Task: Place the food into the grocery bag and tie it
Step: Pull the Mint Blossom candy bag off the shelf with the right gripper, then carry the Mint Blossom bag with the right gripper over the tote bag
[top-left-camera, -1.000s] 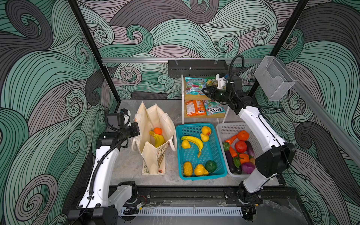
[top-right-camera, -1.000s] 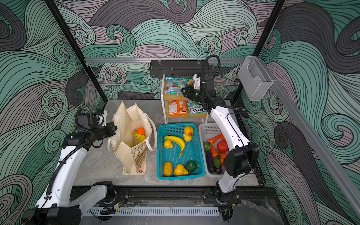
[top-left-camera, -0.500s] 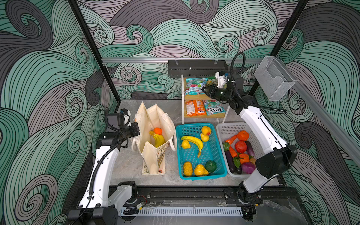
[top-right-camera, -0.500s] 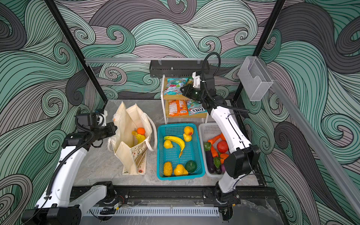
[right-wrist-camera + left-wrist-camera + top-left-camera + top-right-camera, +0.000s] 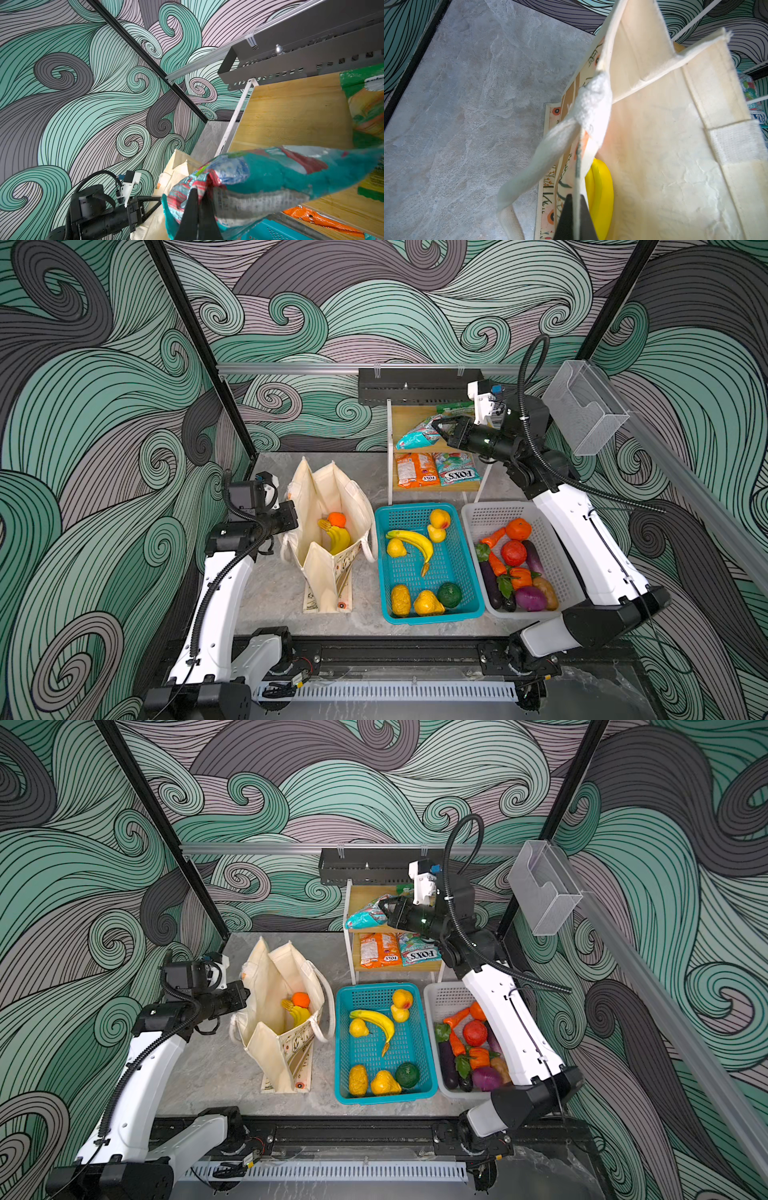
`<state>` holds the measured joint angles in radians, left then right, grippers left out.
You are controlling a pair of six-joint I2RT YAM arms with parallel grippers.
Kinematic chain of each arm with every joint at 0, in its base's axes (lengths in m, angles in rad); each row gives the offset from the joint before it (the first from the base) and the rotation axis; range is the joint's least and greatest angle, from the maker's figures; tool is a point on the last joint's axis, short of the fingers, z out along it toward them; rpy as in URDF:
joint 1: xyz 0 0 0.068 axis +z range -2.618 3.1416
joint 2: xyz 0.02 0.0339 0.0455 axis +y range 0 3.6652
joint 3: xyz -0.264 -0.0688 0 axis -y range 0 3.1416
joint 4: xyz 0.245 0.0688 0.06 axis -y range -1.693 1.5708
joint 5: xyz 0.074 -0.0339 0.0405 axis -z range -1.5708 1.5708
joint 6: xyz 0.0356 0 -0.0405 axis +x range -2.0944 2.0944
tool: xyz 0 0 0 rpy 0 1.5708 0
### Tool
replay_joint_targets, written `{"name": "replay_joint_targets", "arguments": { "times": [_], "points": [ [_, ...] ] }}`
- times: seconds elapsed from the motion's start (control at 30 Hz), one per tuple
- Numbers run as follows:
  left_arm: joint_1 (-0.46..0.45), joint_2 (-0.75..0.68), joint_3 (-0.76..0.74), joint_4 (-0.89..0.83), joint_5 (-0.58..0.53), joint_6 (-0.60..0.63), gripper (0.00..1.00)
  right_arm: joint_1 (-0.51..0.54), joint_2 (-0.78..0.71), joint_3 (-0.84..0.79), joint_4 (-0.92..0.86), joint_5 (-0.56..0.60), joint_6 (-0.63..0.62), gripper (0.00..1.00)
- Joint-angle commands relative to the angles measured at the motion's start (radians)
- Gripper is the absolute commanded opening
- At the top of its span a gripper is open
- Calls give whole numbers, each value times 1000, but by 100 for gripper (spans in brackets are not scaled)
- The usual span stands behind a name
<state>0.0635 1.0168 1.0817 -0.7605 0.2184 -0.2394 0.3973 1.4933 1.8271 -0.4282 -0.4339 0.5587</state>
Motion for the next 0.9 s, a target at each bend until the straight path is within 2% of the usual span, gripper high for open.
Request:
{"name": "replay_joint_targets", "arguments": {
  "times": [0.0, 0.17, 0.4, 0.57, 0.87],
  "points": [
    [0, -6, -14, -1, 10, 12, 0, 30, -35, 18, 23, -12, -33, 0],
    [1, -6, -16, 1, 11, 11, 0, 116, -66, 11, -4, -13, -47, 0],
    [1, -1, -16, 1, 20, 11, 0, 291, -75, -20, -27, 48, -73, 0],
    [1, -3, -17, 6, 29, 11, 0, 399, -11, -20, -10, 57, -83, 0],
    [1, -5, -19, 11, 39, 11, 0, 518, 186, 65, 63, -17, -27, 0]
  ]
}}
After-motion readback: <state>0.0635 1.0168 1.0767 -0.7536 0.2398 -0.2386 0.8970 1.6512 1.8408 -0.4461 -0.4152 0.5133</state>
